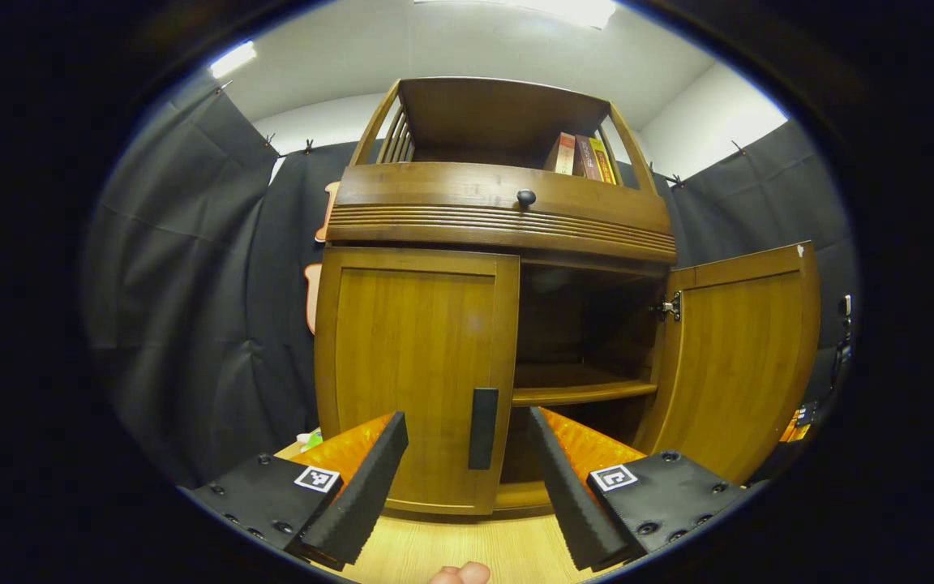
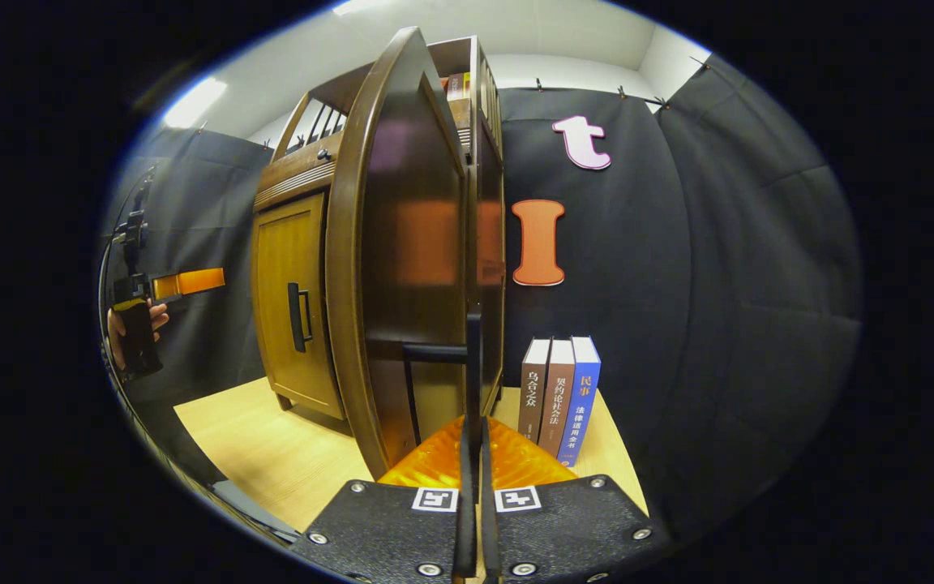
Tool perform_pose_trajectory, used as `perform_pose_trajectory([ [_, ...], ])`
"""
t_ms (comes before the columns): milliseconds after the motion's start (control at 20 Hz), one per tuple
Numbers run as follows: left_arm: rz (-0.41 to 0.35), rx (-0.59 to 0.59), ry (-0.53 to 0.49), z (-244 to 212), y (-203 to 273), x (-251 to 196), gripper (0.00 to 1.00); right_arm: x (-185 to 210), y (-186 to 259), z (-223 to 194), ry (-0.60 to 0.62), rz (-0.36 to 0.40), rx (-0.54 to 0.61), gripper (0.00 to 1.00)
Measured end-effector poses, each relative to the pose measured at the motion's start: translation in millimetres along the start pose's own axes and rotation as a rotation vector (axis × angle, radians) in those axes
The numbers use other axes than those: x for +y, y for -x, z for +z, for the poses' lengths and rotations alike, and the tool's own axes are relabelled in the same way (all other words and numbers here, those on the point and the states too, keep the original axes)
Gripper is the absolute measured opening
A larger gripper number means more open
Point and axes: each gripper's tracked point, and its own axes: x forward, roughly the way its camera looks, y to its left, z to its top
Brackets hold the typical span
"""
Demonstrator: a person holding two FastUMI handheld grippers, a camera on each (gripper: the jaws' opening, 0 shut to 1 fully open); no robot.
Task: Open the right door of the double-door shoe cabinet with the right hand, and open the left door with the left hand.
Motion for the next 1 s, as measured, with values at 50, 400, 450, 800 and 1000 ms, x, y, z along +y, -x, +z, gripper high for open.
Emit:
perform_pose_trajectory([
  [50, -0.001, 0.0, -0.002, 0, 1, -1, 0.99, 0, 0, 0, 0.003, 0.008, 0.002, 0.03],
  [400, -0.046, -0.002, -0.007, -1, 12, -18, 0.95, 3, 19, -16, 0.015, -0.004, 0.035, 0.07],
  [450, -0.048, -0.005, -0.014, -1, 12, -19, 0.95, 5, 26, -16, -0.018, -0.019, 0.017, 0.07],
  [800, -0.045, 0.002, 0.014, -7, 9, -26, 0.96, 16, 93, 2, -0.005, -0.184, -0.034, 0.02],
  [1000, -0.023, -0.005, 0.007, -4, 5, -21, 0.94, 57, 95, 27, -0.007, -0.175, -0.066, 0.02],
])
